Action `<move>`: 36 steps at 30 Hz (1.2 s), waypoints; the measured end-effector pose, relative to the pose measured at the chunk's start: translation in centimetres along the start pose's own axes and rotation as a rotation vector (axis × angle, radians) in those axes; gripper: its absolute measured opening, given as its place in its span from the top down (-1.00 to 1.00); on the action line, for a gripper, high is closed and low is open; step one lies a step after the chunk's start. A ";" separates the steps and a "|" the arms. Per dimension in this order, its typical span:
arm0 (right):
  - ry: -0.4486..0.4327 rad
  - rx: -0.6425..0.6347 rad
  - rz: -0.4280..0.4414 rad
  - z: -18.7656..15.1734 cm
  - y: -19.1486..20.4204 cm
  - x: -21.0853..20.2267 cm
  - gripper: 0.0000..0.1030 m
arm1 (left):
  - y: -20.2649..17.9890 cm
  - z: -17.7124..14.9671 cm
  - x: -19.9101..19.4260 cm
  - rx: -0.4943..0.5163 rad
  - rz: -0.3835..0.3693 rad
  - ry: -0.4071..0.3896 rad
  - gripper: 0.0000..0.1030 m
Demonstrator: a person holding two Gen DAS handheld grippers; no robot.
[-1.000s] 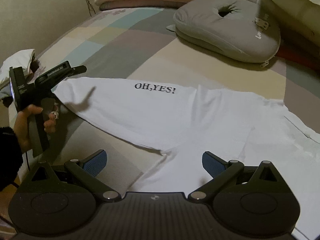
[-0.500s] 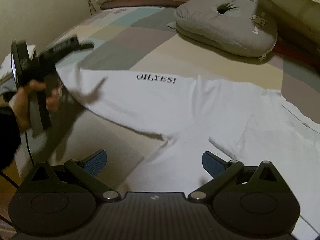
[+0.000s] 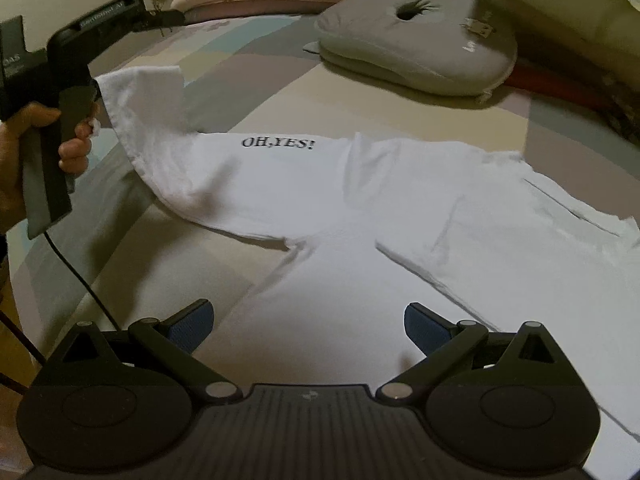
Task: Fold clothes
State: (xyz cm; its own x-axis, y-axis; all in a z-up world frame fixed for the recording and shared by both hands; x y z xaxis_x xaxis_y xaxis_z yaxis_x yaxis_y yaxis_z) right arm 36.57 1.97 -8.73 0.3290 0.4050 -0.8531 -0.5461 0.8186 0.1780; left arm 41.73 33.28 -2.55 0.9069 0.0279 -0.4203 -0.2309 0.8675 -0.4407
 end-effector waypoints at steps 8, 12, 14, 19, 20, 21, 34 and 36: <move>0.040 -0.013 -0.008 -2.5 -3.1 -1.0 -1.00 | -5.6 -1.2 -0.3 0.046 -0.004 -0.002 -0.98; 0.038 -0.033 -0.012 -3.7 -5.5 -2.3 -1.00 | -8.9 -2.0 -0.4 0.059 -0.006 -0.010 -0.98; 0.039 -0.015 -0.011 -4.3 -7.0 -3.0 -1.00 | -10.7 -2.6 -0.4 0.067 0.000 -0.008 -0.98; 0.029 0.015 -0.006 -5.7 -10.6 -5.0 -1.00 | -15.2 -4.3 0.0 0.096 -0.001 0.001 -0.98; 0.027 0.016 -0.006 -6.0 -11.2 -5.4 -1.00 | -16.0 -4.7 0.2 0.100 -0.005 0.005 -0.98; 0.025 0.017 -0.006 -6.4 -11.8 -5.8 -1.00 | -16.8 -5.1 0.5 0.105 -0.008 0.010 -0.98; 0.017 0.078 -0.051 -10.0 -19.2 -9.5 -1.00 | -25.4 -10.6 3.4 0.116 -0.050 0.072 -0.98; 0.006 0.085 -0.057 -10.1 -20.3 -9.9 -1.00 | -26.4 -11.4 3.8 0.124 -0.054 0.087 -0.98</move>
State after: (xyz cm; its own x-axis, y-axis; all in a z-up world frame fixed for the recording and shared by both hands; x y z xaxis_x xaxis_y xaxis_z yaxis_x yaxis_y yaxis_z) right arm 36.59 -22.76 -8.86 0.3525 0.3548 -0.8659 -0.4595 0.8717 0.1702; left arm 47.32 4.82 -1.55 0.8819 -0.0589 -0.4677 -0.1324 0.9213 -0.3656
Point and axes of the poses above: each gripper's, at about its wrist camera, not at the fingertips, and x roughly the way its jaws point, y to its left, z to its top, the point moved 7 cm from there along x, roughly the way its jaws point, and after that the axes turned 3 degrees about y, right-handed, at the moved point
